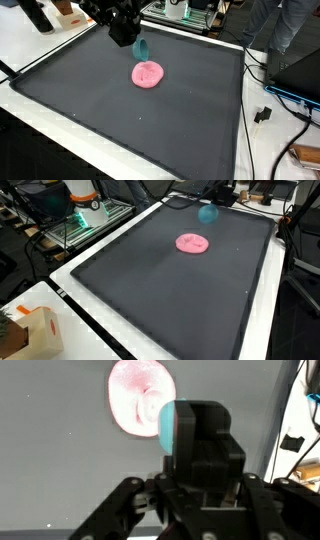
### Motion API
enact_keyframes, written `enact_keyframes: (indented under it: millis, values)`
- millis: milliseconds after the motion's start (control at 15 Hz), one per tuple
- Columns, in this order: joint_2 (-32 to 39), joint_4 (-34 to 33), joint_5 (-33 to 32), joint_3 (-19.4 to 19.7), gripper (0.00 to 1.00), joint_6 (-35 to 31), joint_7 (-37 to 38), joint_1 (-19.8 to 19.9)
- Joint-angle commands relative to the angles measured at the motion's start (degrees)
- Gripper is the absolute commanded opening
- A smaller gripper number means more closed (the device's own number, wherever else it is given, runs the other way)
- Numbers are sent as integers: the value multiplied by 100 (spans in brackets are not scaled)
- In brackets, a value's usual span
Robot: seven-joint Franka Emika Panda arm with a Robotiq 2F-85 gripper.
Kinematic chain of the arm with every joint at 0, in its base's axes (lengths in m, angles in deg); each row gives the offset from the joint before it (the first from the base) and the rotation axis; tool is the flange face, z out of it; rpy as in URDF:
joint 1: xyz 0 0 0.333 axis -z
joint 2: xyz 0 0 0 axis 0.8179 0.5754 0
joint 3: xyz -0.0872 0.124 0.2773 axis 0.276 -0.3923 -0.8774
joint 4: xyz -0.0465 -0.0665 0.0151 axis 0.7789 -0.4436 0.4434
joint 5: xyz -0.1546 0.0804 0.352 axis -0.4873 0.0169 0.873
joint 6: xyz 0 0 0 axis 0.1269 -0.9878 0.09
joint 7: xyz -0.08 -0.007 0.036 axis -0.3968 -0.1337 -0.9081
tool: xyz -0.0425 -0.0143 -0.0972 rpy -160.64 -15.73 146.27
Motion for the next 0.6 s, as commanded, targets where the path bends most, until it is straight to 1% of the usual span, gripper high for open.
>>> enact_keyframes:
  millis: [0, 133, 200, 267, 533]
  values:
    - [-369, 432, -653, 151, 25, -420, 430, -320]
    - [-451, 531, -948, 162, 25, -588, 597, -426]
    - [-452, 520, -1085, 168, 25, -554, 663, -463]
    - [-213, 180, -816, 58, 50, -394, 483, -333]
    - [-262, 240, -961, 86, 50, -404, 560, -399]
